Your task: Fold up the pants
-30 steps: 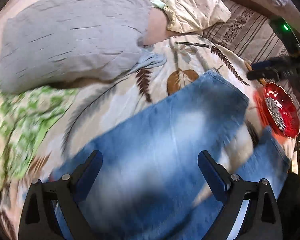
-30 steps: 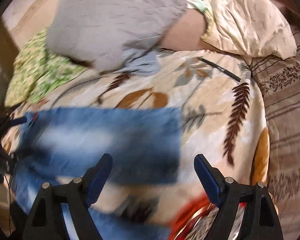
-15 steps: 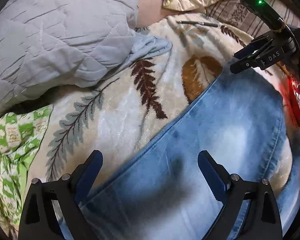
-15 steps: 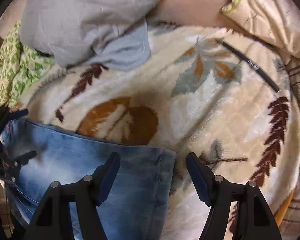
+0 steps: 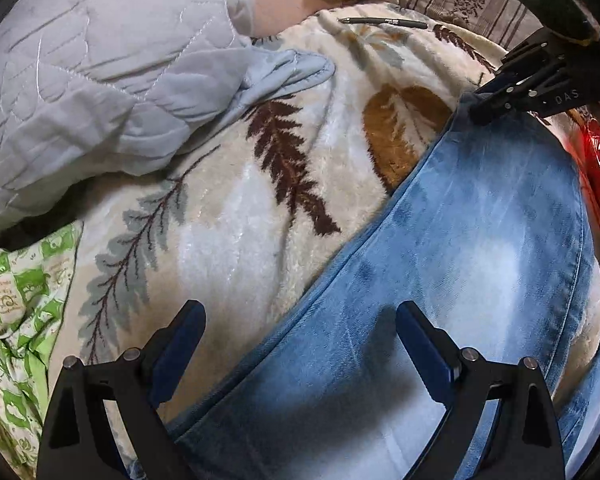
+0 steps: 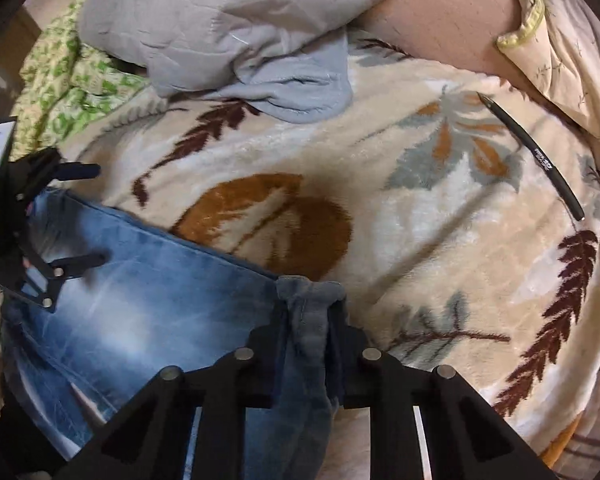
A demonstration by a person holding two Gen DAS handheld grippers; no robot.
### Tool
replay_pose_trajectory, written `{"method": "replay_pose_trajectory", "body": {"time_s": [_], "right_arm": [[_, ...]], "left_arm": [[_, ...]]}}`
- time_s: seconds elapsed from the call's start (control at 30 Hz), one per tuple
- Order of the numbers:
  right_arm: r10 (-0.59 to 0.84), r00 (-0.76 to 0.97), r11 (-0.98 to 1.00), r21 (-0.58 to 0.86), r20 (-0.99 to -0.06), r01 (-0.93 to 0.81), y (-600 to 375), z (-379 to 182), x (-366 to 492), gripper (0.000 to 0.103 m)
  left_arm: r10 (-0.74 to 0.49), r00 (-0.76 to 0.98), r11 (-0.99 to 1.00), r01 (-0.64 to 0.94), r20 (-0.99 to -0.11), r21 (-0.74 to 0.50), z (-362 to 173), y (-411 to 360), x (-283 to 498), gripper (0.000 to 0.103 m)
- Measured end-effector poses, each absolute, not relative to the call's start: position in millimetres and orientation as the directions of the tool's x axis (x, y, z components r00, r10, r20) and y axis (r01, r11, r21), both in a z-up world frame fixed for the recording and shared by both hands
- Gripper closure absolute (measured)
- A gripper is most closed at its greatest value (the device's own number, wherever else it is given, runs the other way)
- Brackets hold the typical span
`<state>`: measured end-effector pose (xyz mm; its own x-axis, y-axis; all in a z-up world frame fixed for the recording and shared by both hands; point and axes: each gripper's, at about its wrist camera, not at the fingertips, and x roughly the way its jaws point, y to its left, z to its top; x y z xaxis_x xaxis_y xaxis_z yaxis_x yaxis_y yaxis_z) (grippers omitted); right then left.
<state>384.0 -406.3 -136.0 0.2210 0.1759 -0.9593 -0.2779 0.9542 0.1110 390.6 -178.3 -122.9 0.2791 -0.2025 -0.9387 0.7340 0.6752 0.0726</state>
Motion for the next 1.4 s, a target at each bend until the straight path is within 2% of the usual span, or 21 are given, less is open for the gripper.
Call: {"method": "replay_pose_trajectory", "body": {"time_s": [0.17, 0.2, 0.23, 0.27, 0.3, 0.33, 0.4, 0.43, 0.67, 0.9, 1.17, 1.3, 1.4], "right_arm": [[0.153, 0.218, 0.962, 0.096, -0.964, -0.254, -409.1, -148.4, 393.5, 0.085], [0.161, 0.229, 0.963, 0.102, -0.96, -0.249, -409.5, -146.5, 392.2, 0.086], [0.165, 0.238, 0.963, 0.104, -0.957, -0.249, -409.9, -144.8, 391.0, 0.086], [0.165, 0.246, 0.963, 0.102, -0.955, -0.25, -410.4, -142.5, 389.0, 0.087], [0.165, 0.248, 0.962, 0.101, -0.954, -0.253, -410.5, -141.3, 387.4, 0.087], [0.163, 0.25, 0.962, 0.097, -0.954, -0.256, -410.8, -140.6, 385.5, 0.087], [0.166, 0.253, 0.962, 0.1, -0.953, -0.254, -411.9, -140.0, 384.0, 0.087], [0.168, 0.257, 0.962, 0.102, -0.952, -0.252, -411.3, -139.8, 383.7, 0.087], [0.187, 0.321, 0.953, 0.092, -0.928, -0.289, -411.7, -121.6, 365.9, 0.089], [0.234, 0.433, 0.93, 0.071, -0.871, -0.36, -412.0, -67.8, 311.6, 0.09], [0.246, 0.536, 0.898, -0.018, -0.808, -0.439, -397.2, -17.7, 187.4, 0.09], [0.225, 0.529, 0.878, -0.064, -0.818, -0.474, -389.4, -22.3, 110.5, 0.09], [0.226, 0.48, 0.882, -0.031, -0.848, -0.471, -395.5, -44.7, 57.2, 0.09]], "left_arm": [[-0.195, 0.271, 0.664, 0.743, -0.943, 0.076, -128.4, -176.3, 392.9, 0.007], [-0.2, 0.272, 0.664, 0.744, -0.941, 0.074, -127.4, -175.9, 393.4, 0.011], [-0.209, 0.264, 0.664, 0.745, -0.942, 0.061, -126.7, -175.3, 394.5, 0.024], [-0.214, 0.252, 0.668, 0.742, -0.944, 0.046, -129.2, -174.5, 397.3, 0.033], [-0.219, 0.231, 0.681, 0.732, -0.948, 0.021, -129.6, -172.7, 400.7, 0.056], [-0.237, 0.206, 0.693, 0.721, -0.949, -0.016, -128.6, -170.0, 403.8, 0.075], [-0.243, 0.191, 0.695, 0.718, -0.951, -0.034, -126.3, -167.4, 407.7, 0.09], [-0.236, 0.188, 0.689, 0.724, -0.954, -0.028, -125.6, -167.4, 407.0, 0.095], [-0.245, 0.263, 0.679, 0.733, -0.933, 0.028, -103.6, -164.3, 391.7, 0.101], [-0.31, 0.324, 0.636, 0.77, -0.894, 0.059, -49.3, -157.3, 325.8, 0.101], [-0.4, 0.355, 0.572, 0.817, -0.845, 0.073, 4.7, -138.4, 194.4, 0.101], [-0.441, 0.302, 0.523, 0.852, -0.845, 0.031, -0.5, -138.7, 121.1, 0.101], [-0.457, 0.235, 0.492, 0.871, -0.858, -0.023, -19.5, -145.4, 82.5, 0.101]]}}
